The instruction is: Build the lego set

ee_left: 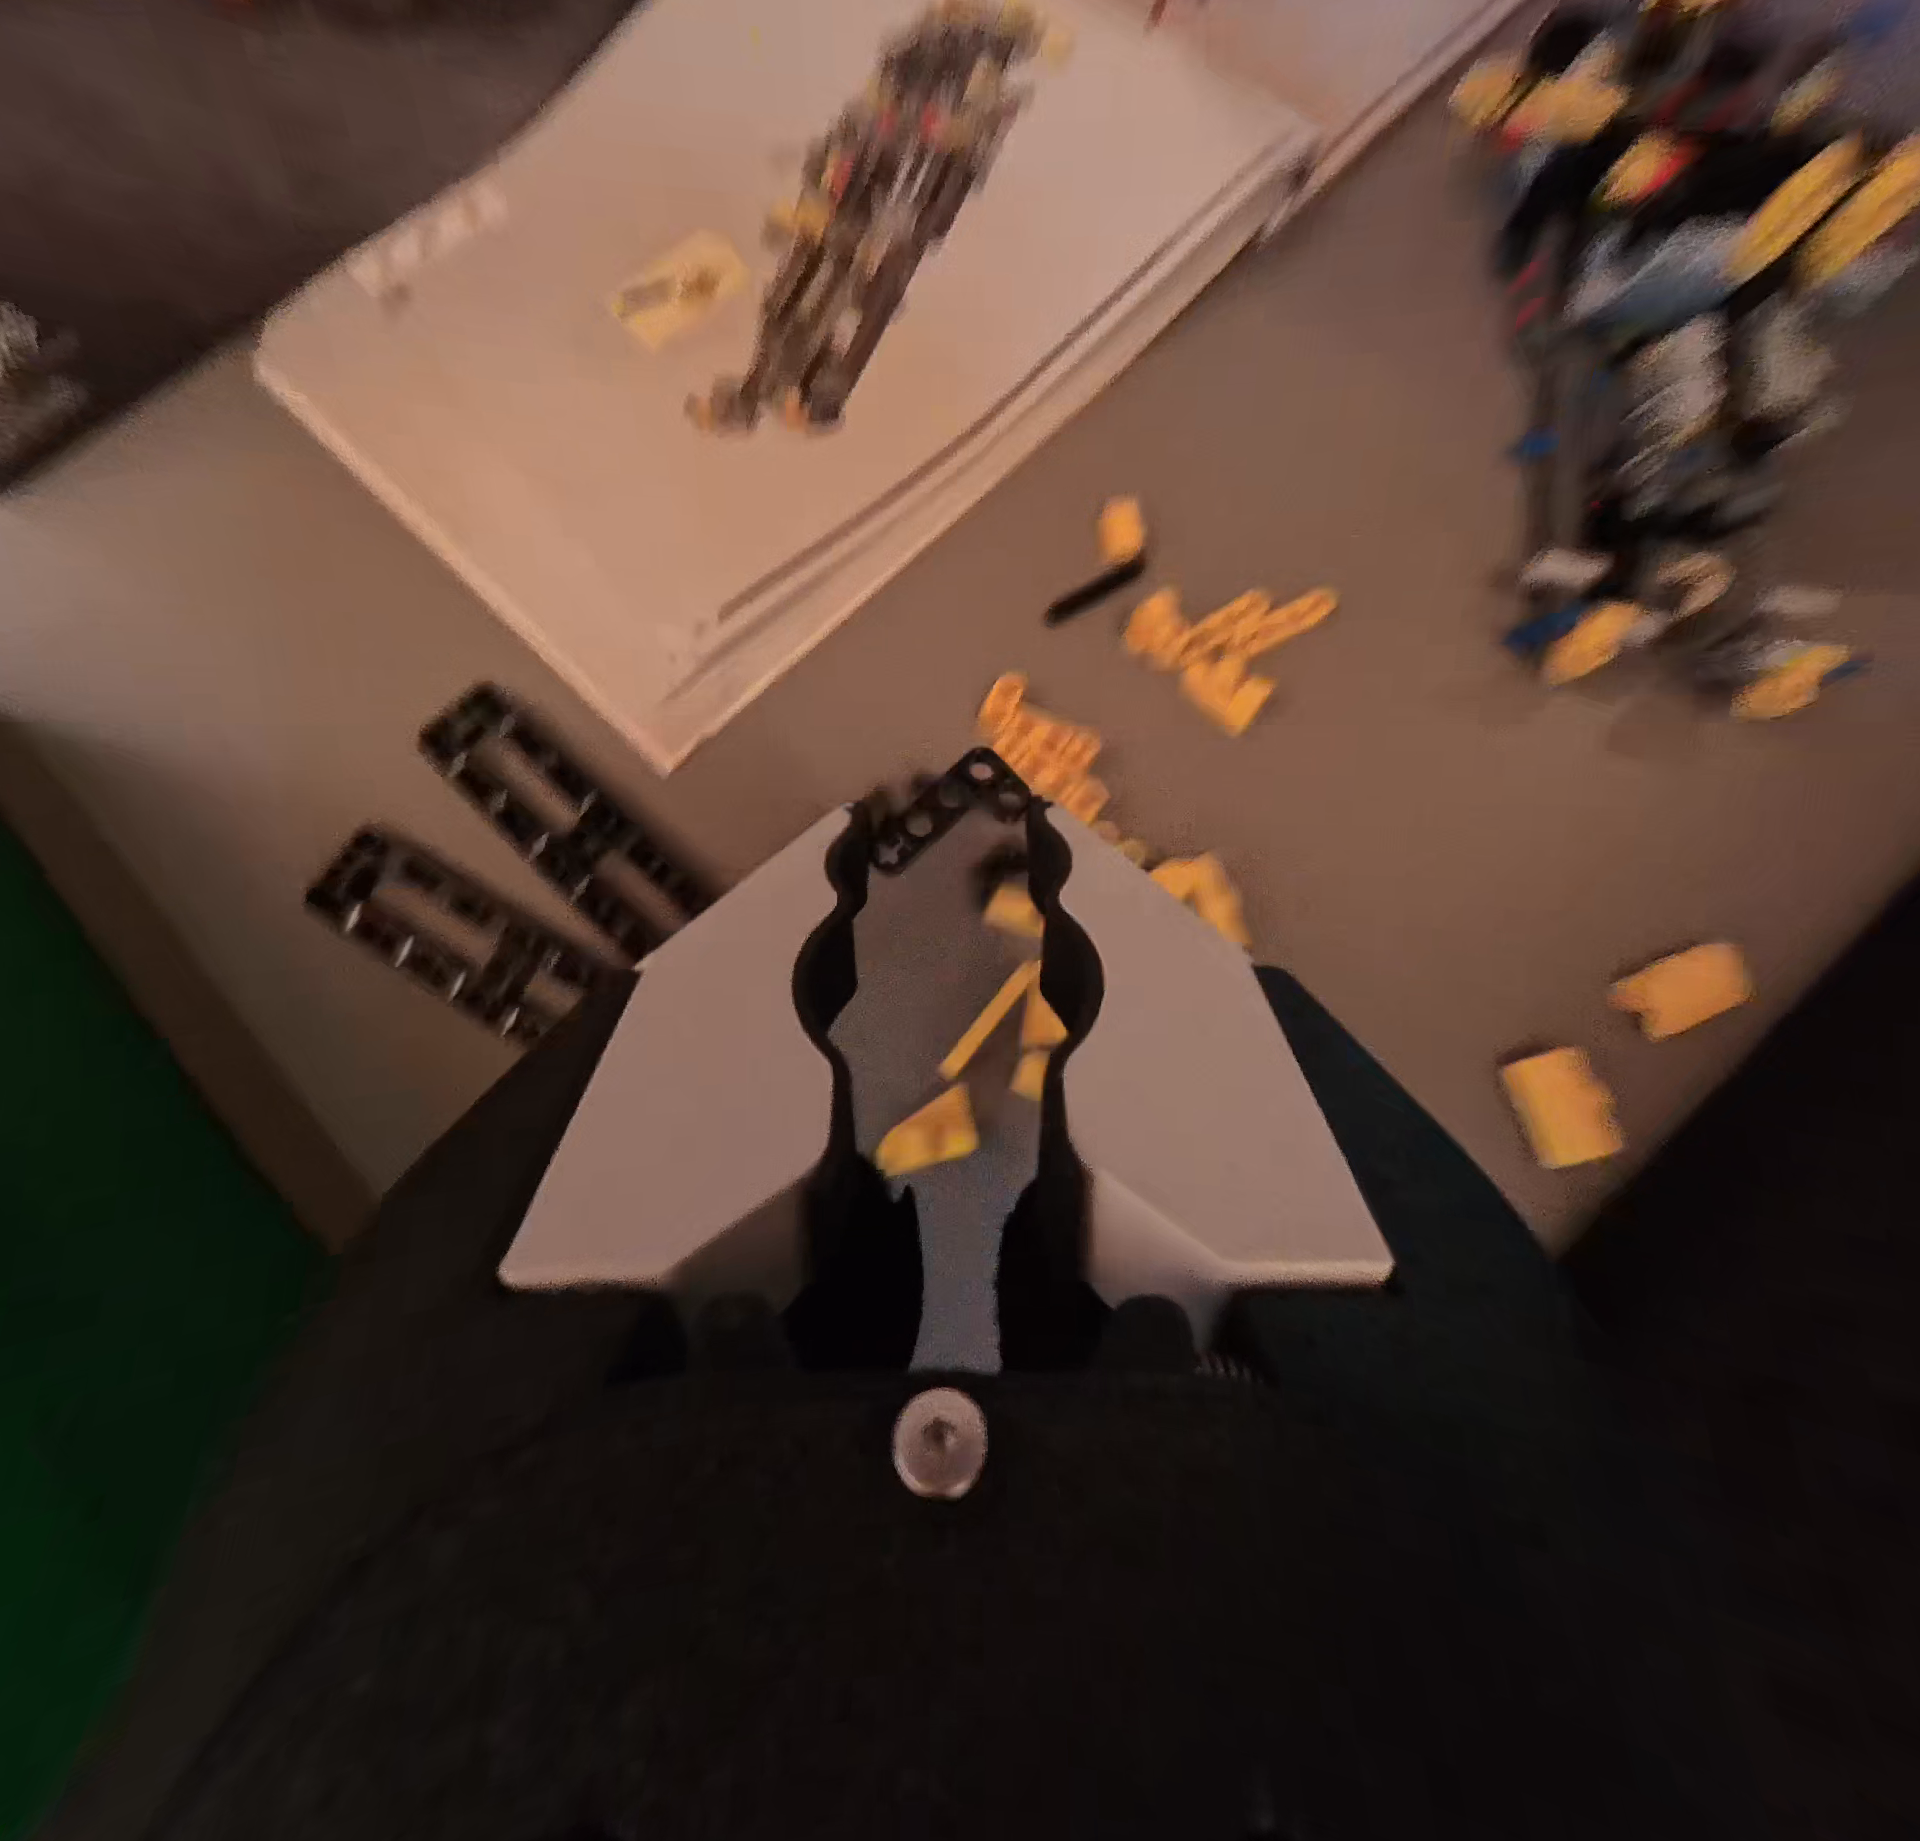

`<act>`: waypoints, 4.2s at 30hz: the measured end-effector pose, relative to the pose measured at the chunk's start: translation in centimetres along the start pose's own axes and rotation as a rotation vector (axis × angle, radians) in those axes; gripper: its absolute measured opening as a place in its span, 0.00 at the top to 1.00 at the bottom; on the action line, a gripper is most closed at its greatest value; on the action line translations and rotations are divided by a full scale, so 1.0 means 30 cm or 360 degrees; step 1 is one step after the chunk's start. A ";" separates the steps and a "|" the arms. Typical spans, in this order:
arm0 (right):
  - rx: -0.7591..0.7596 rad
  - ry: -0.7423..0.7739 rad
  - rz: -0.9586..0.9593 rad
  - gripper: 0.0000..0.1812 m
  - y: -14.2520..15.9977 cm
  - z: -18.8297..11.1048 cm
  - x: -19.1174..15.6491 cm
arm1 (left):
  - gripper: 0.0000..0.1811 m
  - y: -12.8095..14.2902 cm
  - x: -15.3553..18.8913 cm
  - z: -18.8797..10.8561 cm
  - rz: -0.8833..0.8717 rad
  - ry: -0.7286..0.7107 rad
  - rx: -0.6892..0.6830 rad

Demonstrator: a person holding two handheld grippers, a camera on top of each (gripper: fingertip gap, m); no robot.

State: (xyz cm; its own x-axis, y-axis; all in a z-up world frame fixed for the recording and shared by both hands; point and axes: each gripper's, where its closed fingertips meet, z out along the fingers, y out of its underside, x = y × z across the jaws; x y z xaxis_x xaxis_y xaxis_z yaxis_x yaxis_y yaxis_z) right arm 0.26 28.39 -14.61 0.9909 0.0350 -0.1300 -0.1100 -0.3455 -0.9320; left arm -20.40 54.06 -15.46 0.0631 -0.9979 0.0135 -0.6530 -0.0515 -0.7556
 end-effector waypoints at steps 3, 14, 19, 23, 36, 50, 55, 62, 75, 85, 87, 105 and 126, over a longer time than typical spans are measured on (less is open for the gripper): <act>0.0034 0.0001 0.0023 0.92 -0.011 -0.004 0.009 | 0.83 -0.200 0.167 -0.039 0.0032 0.0197 0.0280; 0.0320 0.0164 0.0168 0.92 -0.091 -0.111 0.102 | 0.83 -0.335 0.917 0.279 0.0080 0.0609 0.0182; 0.0238 0.0254 0.0089 0.92 -0.061 -0.147 0.142 | 0.83 -0.230 0.995 0.383 0.0180 0.0500 -0.0008; 0.0112 0.0352 -0.0032 0.92 -0.015 -0.169 0.174 | 0.83 -0.213 0.994 0.417 0.0108 0.0496 -0.0067; -0.0325 0.0920 -0.0137 0.92 0.144 -0.385 0.415 | 0.81 -0.178 0.994 0.468 0.0224 0.0417 -0.0217; -0.0466 0.0955 0.0091 0.87 0.257 -0.533 0.499 | 0.69 -0.256 1.015 0.421 0.0162 0.0533 0.0026; -0.0448 0.0877 0.0165 0.88 0.229 -0.475 0.514 | 0.66 -0.296 1.013 0.384 0.0125 0.0570 0.0123; -0.0543 0.0949 0.0203 0.92 0.274 -0.474 0.552 | 0.67 -0.351 0.985 0.321 0.0048 0.0614 0.0238; -0.0568 0.0876 0.0189 0.92 0.285 -0.416 0.540 | 0.67 -0.341 0.992 0.327 0.0024 0.0673 0.0215; -0.0564 0.0858 0.0211 0.91 0.282 -0.405 0.542 | 0.67 -0.333 0.992 0.329 0.0017 0.0688 0.0199; -0.0571 0.0875 0.0196 0.91 0.284 -0.415 0.542 | 0.67 -0.333 0.993 0.329 0.0018 0.0688 0.0199; -0.0678 -0.0187 -0.0214 0.91 0.209 -0.085 -0.094 | 0.67 -0.275 0.845 0.281 0.0149 0.0428 0.0168; -0.0617 0.0163 -0.0042 0.88 0.183 -0.005 0.127 | 0.67 -0.241 0.834 0.246 0.0209 0.0387 0.0185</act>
State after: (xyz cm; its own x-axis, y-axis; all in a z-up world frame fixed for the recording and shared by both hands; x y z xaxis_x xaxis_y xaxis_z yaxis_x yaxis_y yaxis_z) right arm 3.44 26.47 -20.18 0.9978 -0.0384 -0.0547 -0.0663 -0.6748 -0.7350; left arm -8.51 29.76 -14.49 -0.2082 -0.9764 0.0567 -0.5519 0.0694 -0.8310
